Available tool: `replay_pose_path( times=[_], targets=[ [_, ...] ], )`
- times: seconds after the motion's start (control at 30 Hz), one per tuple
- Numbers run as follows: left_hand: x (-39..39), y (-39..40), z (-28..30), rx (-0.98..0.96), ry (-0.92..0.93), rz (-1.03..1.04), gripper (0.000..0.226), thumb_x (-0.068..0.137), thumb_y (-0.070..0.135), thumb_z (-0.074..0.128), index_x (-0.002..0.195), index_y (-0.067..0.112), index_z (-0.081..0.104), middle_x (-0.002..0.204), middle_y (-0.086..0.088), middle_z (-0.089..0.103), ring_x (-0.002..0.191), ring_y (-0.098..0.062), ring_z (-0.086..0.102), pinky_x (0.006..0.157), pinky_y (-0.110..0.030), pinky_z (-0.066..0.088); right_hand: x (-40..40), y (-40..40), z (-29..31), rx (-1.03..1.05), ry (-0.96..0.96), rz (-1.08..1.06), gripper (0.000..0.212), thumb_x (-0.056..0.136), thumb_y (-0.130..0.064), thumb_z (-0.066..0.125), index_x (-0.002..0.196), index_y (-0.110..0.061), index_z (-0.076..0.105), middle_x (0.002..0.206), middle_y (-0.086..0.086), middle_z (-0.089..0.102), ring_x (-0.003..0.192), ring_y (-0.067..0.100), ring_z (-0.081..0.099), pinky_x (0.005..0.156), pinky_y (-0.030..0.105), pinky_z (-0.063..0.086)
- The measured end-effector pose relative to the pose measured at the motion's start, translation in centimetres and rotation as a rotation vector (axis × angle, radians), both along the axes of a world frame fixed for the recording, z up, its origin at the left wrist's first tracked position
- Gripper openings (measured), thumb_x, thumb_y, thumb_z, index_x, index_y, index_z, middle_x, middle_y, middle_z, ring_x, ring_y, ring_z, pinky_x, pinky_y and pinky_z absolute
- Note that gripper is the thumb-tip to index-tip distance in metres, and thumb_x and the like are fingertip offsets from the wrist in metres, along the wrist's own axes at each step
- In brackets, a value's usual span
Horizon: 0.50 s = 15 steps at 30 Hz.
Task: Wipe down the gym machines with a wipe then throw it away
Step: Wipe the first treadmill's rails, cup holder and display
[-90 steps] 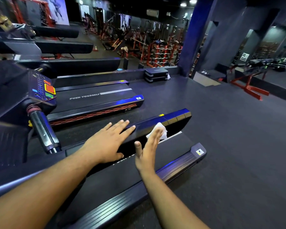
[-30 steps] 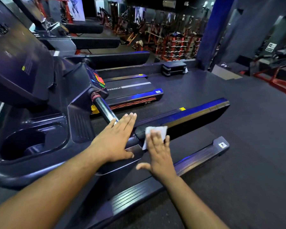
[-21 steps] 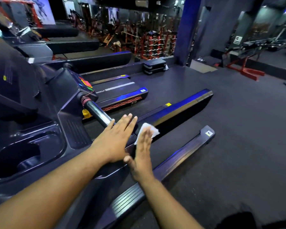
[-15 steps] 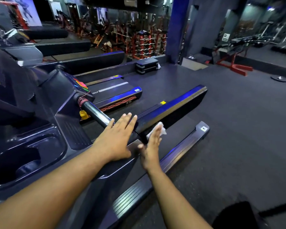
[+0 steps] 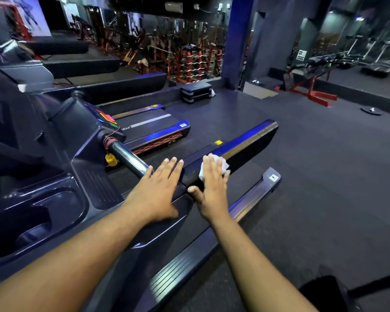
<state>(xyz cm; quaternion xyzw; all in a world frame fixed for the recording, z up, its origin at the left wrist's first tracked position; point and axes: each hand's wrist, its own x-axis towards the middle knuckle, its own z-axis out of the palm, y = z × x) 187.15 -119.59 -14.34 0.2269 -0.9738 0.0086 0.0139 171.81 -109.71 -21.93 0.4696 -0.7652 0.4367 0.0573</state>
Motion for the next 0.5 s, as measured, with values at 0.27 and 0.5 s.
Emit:
replay_pose_path(
  times=[0.27, 0.5],
  targets=[
    [0.6, 0.6, 0.1, -0.023, 0.015, 0.066, 0.125, 0.087, 0.055, 0.066, 0.156, 0.009, -0.028, 0.168, -0.007, -0.024, 0.157, -0.020, -0.018, 0.128, -0.048, 0.001, 2.7, 0.7, 2.6, 0.232, 0.319, 0.332, 0.113, 0.079, -0.091, 0.023, 0.156, -0.009, 0.034, 0.163, 0.007, 0.032, 0.155, 0.021, 0.015, 0.125, 0.047, -0.005],
    [0.9, 1.0, 0.4, -0.040, 0.002, 0.119, 0.133, 0.082, 0.069, 0.065, 0.156, 0.008, -0.027, 0.169, -0.007, -0.022, 0.157, -0.021, -0.016, 0.127, -0.049, -0.001, -4.3, 0.4, 3.5, 0.233, 0.280, 0.203, 0.098, 0.089, -0.081, 0.035, 0.154, -0.008, 0.037, 0.157, 0.007, 0.041, 0.152, 0.025, 0.025, 0.124, 0.050, 0.014]
  ],
)
